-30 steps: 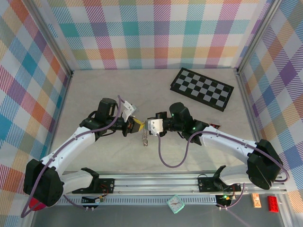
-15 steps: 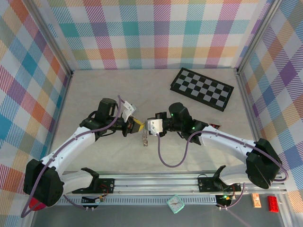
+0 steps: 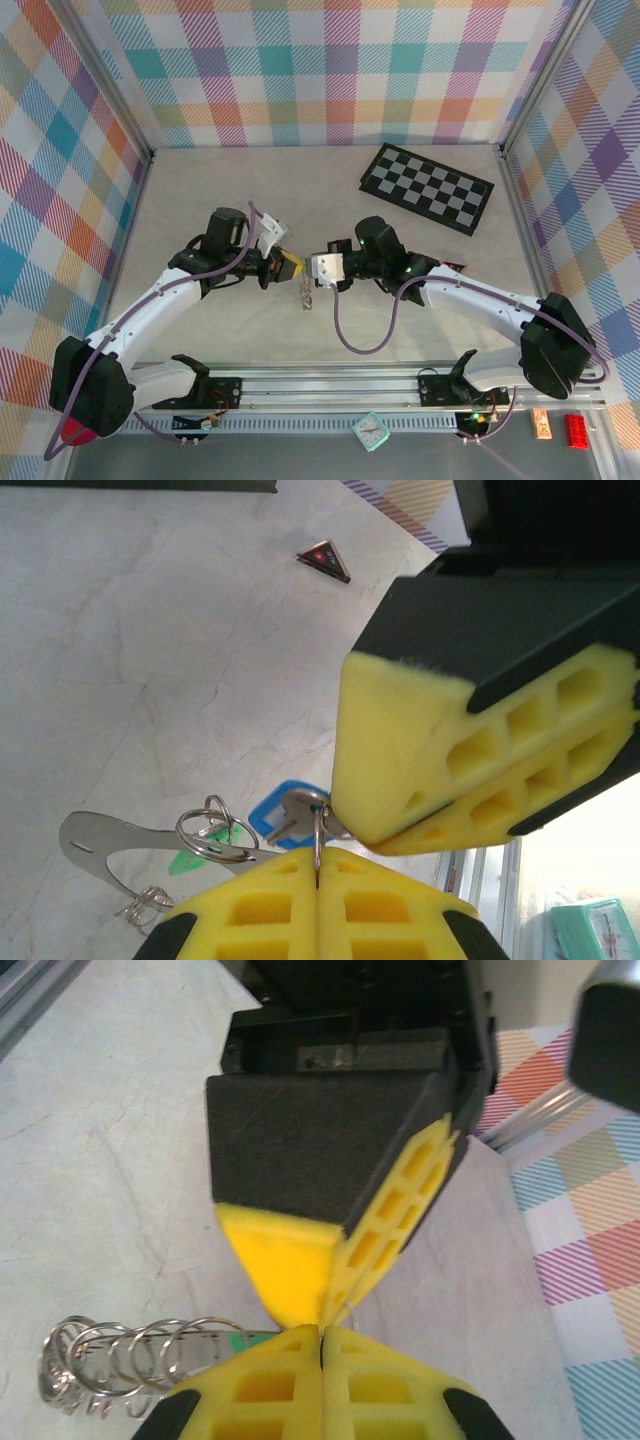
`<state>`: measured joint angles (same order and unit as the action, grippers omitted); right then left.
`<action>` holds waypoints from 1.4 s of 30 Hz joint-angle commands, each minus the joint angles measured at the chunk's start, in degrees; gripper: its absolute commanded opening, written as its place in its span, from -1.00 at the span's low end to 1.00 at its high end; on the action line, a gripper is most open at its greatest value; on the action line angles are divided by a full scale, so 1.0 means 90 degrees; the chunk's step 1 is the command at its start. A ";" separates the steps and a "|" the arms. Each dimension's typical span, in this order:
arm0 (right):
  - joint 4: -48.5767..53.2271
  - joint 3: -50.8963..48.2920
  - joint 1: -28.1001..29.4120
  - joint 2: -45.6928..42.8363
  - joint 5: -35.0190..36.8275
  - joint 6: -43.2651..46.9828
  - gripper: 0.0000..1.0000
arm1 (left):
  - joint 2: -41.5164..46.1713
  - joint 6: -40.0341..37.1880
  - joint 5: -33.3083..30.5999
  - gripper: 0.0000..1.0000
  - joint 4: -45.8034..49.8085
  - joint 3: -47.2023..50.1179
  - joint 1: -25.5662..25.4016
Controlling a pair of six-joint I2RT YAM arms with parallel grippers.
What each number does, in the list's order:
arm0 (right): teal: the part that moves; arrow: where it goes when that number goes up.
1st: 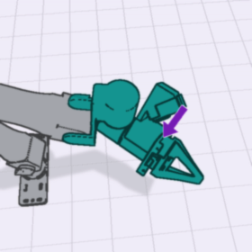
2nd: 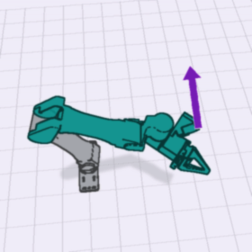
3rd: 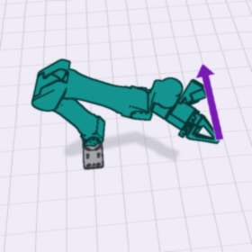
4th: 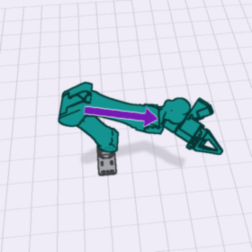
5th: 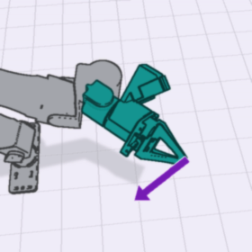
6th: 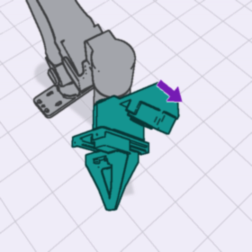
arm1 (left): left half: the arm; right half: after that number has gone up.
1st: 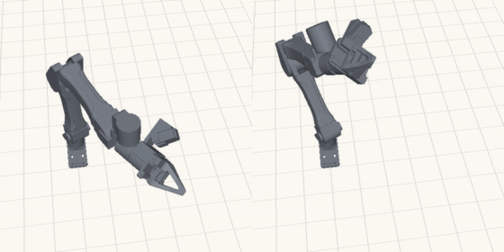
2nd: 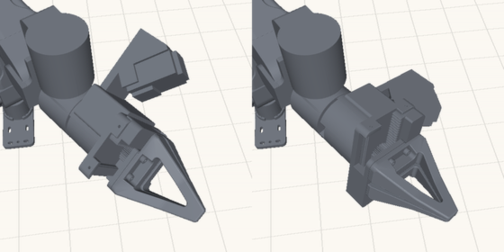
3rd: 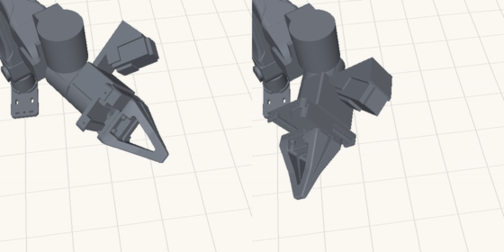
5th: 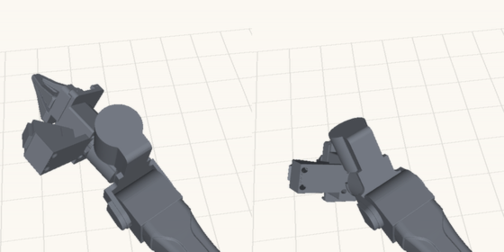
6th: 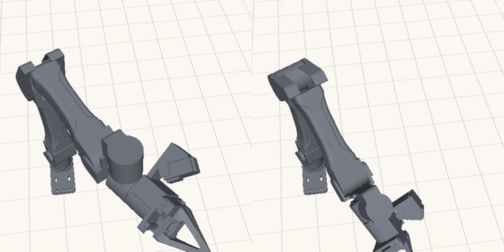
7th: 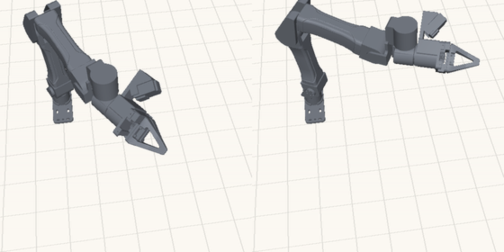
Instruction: Put the keys on the keyring
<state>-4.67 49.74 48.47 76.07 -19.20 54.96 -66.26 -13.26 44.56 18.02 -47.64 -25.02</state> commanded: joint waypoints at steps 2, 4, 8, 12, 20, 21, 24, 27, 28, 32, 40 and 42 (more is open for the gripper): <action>0.0397 0.0218 0.0060 0.0082 -0.0442 0.0085 -1.00 | 0.0072 0.0058 0.0107 -1.00 -0.0177 -0.0205 -0.0033; 0.0435 0.0230 0.0064 0.0102 -0.0464 0.0073 -1.00 | 0.0077 0.0057 0.0099 -1.00 -0.0176 -0.0204 -0.0033; 0.0460 0.0254 0.0064 0.0097 -0.0478 0.0046 -1.00 | 0.0111 0.0059 0.0092 -1.00 -0.0397 -0.0177 -0.0033; 0.0457 0.0218 0.0064 0.0045 -0.0498 -0.0032 -1.00 | 0.0160 0.0096 0.0102 -1.00 -0.0557 -0.0099 -0.0032; 0.0518 0.0138 0.0023 -0.0186 -0.0599 -0.0407 -0.41 | 0.0438 -0.0106 0.0079 -1.00 -0.0943 0.0139 -0.0048; 0.0526 0.0130 -0.0008 -0.0247 -0.0659 -0.0527 -0.37 | 0.0494 -0.0188 0.0079 -1.00 -0.0997 0.0189 -0.0055; 0.0664 0.0129 -0.0255 -0.0488 -0.1077 -0.1042 -0.32 | 0.0710 -0.0403 0.0068 -1.00 -0.1355 0.0423 -0.0092; 0.0910 0.0156 -0.0732 -0.0677 -0.2124 -0.1901 -0.32 | 0.0892 -0.0693 0.0142 -1.00 -0.1762 0.0684 -0.0092; 0.0996 0.0181 -0.0931 -0.0681 -0.2558 -0.2216 -0.33 | 0.0933 -0.0809 0.0170 -1.00 -0.1855 0.0745 -0.0092; 0.1062 0.0159 -0.1215 -0.0611 -0.3419 -0.2987 -0.40 | 0.0986 -0.1217 0.0481 -1.00 -0.2232 0.0927 -0.0092; -0.0173 -0.0065 -0.1213 -0.0435 -0.3145 -0.3868 -0.48 | 0.0983 -0.1852 0.0984 -1.00 -0.2387 0.1001 -0.0101; -0.0208 -0.0029 -0.1183 -0.0325 -0.3223 -0.3880 -0.45 | 0.0978 -0.1842 0.1028 -1.00 -0.2481 0.1025 -0.0101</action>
<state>-3.33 49.80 37.26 71.59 -44.71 23.29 -58.63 -26.89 49.91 0.08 -39.00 -25.43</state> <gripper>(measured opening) 0.271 0.045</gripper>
